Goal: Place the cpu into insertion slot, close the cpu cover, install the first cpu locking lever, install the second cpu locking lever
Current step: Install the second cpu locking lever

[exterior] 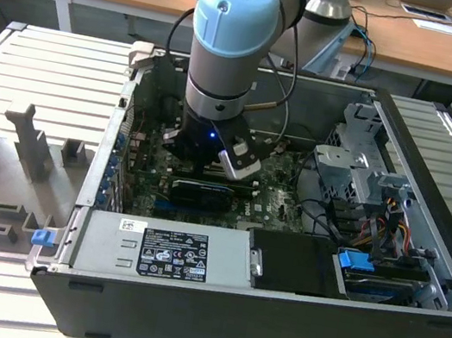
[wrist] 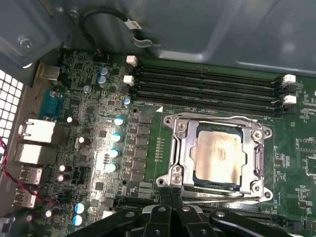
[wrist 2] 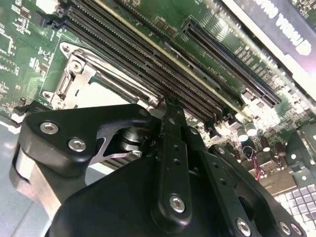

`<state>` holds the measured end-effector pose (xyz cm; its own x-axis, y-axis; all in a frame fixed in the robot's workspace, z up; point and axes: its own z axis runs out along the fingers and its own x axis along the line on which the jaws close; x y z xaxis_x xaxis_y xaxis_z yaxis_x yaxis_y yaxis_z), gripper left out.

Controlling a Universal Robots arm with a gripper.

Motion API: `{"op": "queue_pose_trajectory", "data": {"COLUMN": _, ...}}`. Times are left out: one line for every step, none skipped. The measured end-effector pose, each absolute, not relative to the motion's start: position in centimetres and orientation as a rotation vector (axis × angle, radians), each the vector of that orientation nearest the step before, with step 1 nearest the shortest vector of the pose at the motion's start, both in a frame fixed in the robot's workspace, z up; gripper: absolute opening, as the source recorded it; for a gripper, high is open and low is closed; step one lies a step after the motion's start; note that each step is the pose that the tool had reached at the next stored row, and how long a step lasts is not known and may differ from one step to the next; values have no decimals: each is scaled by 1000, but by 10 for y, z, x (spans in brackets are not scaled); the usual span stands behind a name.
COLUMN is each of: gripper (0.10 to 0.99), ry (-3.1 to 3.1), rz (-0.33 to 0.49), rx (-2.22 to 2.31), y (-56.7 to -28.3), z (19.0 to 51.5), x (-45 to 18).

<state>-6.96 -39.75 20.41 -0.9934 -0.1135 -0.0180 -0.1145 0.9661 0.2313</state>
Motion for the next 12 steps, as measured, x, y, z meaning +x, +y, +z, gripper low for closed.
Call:
{"op": "queue_pose_trajectory", "data": {"gripper": 106, "ry": 3105, "rz": 399, "rx": -182, "y": -399, "z": 204, "x": -70}}
{"op": "queue_pose_trajectory", "data": {"gripper": 106, "ry": 3104, "rz": 408, "rx": -182, "y": -400, "z": 203, "x": -70}}
{"op": "queue_pose_trajectory", "data": {"gripper": 106, "ry": 3103, "rz": 415, "rx": -183, "y": -400, "z": 202, "x": -70}}
{"op": "queue_pose_trajectory", "data": {"gripper": 106, "ry": 3101, "rz": 420, "rx": -183, "y": -401, "z": 200, "x": -70}}
{"op": "queue_pose_trajectory", "data": {"gripper": 106, "ry": 3101, "rz": 425, "rx": -184, "y": -401, "z": 200, "x": -70}}
{"op": "queue_pose_trajectory", "data": {"gripper": 106, "ry": 3099, "rz": 435, "rx": -186, "y": -401, "z": 200, "x": -70}}
{"op": "queue_pose_trajectory", "data": {"gripper": 106, "ry": 3098, "rz": 441, "rx": -186, "y": -401, "z": 200, "x": -71}}
{"op": "queue_pose_trajectory", "data": {"gripper": 106, "ry": 3097, "rz": 446, "rx": -187, "y": -401, "z": 199, "x": -71}}
{"op": "queue_pose_trajectory", "data": {"gripper": 106, "ry": 3096, "rz": 452, "rx": -187, "y": -401, "z": 199, "x": -71}}
{"op": "queue_pose_trajectory", "data": {"gripper": 106, "ry": 3095, "rz": 456, "rx": -188, "y": -401, "z": 198, "x": -71}}
{"op": "queue_pose_trajectory", "data": {"gripper": 106, "ry": 3094, "rz": 462, "rx": -188, "y": -401, "z": 197, "x": -71}}
{"op": "queue_pose_trajectory", "data": {"gripper": 106, "ry": 3093, "rz": 465, "rx": -189, "y": -401, "z": 196, "x": -71}}
